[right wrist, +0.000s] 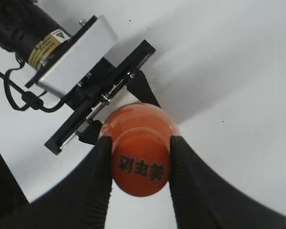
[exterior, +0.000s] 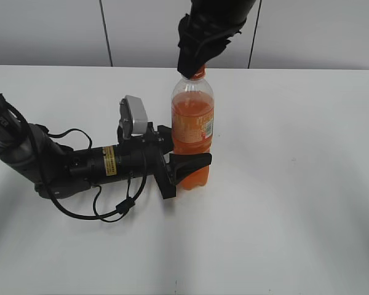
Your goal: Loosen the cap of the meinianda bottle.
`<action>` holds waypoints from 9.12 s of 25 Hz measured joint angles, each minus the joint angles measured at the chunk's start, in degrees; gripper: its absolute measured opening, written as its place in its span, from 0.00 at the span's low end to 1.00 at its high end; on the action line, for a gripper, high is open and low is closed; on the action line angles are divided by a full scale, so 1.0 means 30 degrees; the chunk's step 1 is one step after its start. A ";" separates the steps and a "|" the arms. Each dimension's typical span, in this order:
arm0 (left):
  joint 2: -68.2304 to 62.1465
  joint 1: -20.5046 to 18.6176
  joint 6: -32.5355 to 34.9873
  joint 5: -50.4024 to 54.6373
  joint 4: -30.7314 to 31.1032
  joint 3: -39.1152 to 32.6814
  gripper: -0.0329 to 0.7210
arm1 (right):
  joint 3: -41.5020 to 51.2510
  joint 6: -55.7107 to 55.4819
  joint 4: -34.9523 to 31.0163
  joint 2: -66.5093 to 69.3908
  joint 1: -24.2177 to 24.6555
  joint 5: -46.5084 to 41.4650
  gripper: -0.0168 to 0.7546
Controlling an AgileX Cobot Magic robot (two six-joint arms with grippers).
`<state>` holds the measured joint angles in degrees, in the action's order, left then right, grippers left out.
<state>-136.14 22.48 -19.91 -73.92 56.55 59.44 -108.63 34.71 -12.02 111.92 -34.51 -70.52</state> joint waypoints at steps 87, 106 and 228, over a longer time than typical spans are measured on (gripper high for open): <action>0.0000 0.0007 -0.0019 -0.0009 -0.0047 0.0000 0.57 | 0.0088 -1.1569 0.0693 -0.1601 -0.0019 -0.0005 0.78; 0.0000 0.0007 -0.0038 -0.0009 -0.0047 0.0000 0.57 | 0.0182 -1.1098 0.1327 -0.0479 -0.0019 0.0007 0.78; 0.0000 -0.0010 0.0167 -0.0009 0.0239 0.0051 0.57 | -0.0567 -0.7037 0.0360 -0.1401 -0.0060 0.0081 0.77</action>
<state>-136.14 22.45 -19.41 -73.95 57.26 59.60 -110.33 13.60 -10.94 107.72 -34.68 -70.28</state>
